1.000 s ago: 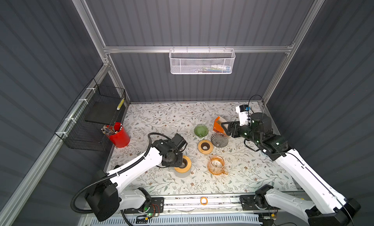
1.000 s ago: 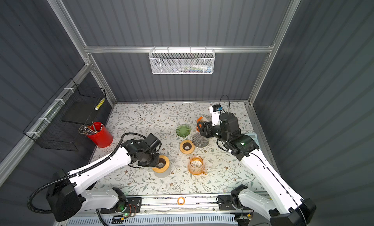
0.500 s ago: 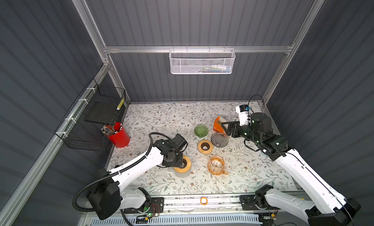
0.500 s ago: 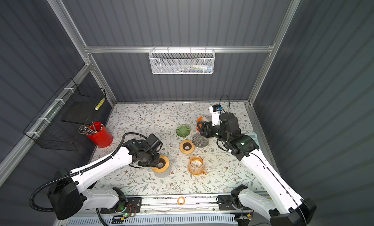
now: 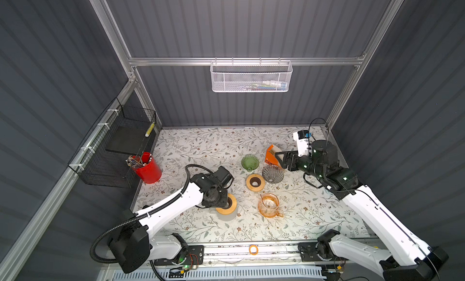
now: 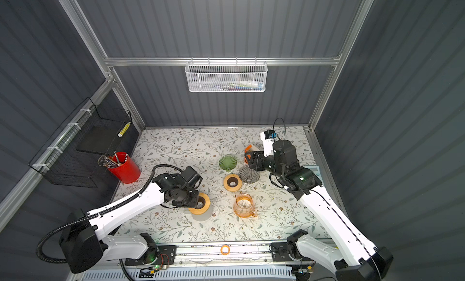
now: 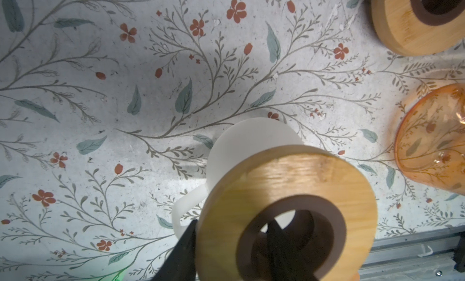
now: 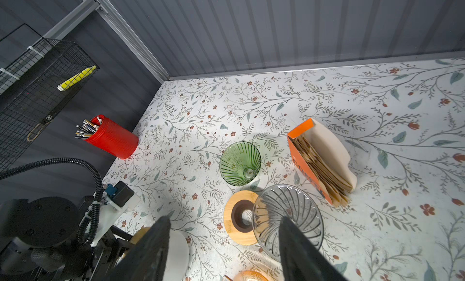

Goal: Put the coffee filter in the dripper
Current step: 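Lower the wooden ring onto the frosted pitcher's mouth with left gripper, then open the left gripper and lift it off the wooden ring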

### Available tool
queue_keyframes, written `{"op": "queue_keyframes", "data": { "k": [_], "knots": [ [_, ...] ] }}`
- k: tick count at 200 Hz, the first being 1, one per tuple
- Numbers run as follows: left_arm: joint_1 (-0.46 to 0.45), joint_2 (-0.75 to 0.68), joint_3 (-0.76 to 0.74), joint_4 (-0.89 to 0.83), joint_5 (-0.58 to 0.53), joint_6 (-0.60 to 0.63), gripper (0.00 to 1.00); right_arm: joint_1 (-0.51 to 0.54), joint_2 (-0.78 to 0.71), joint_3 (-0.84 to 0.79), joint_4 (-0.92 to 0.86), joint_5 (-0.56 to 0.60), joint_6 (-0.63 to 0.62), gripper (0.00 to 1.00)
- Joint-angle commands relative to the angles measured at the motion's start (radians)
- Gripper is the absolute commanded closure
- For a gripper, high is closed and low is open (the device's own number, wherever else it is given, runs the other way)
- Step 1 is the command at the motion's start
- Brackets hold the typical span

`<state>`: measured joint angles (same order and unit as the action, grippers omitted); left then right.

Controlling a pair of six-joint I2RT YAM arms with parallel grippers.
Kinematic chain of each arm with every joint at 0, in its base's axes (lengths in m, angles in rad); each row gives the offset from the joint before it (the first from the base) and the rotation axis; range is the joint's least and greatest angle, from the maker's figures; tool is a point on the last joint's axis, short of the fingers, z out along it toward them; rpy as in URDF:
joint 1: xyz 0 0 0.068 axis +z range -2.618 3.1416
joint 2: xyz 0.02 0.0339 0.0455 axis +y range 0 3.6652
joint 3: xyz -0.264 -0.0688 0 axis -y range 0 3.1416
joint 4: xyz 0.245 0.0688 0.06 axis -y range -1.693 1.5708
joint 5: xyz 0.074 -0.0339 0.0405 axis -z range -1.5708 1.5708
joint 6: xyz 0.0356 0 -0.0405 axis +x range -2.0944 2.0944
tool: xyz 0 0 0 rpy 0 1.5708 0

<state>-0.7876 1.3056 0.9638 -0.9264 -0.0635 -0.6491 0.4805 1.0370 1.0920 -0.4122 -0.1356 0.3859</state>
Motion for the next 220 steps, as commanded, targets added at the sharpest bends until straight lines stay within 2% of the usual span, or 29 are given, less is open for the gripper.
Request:
{"op": "queue_keyframes", "data": {
  "k": [1, 107, 155, 220],
  "knots": [
    [-0.012, 0.0, 0.028, 0.006, 0.027, 0.025, 0.55, 0.005, 0.0, 0.022, 0.019, -0.003, 0.007, 0.31],
    [-0.015, -0.044, 0.024, -0.032, -0.024, 0.006, 0.48, 0.005, 0.006, 0.023, 0.018, -0.006, 0.013, 0.31],
    [-0.015, -0.079, 0.036, -0.069, -0.072, -0.014, 0.49, 0.005, 0.0, 0.031, 0.018, -0.002, 0.011, 0.31],
    [-0.015, -0.14, 0.122, -0.132, -0.166, 0.009, 0.47, 0.006, -0.01, 0.037, -0.097, 0.078, -0.013, 0.31]
  ]
}}
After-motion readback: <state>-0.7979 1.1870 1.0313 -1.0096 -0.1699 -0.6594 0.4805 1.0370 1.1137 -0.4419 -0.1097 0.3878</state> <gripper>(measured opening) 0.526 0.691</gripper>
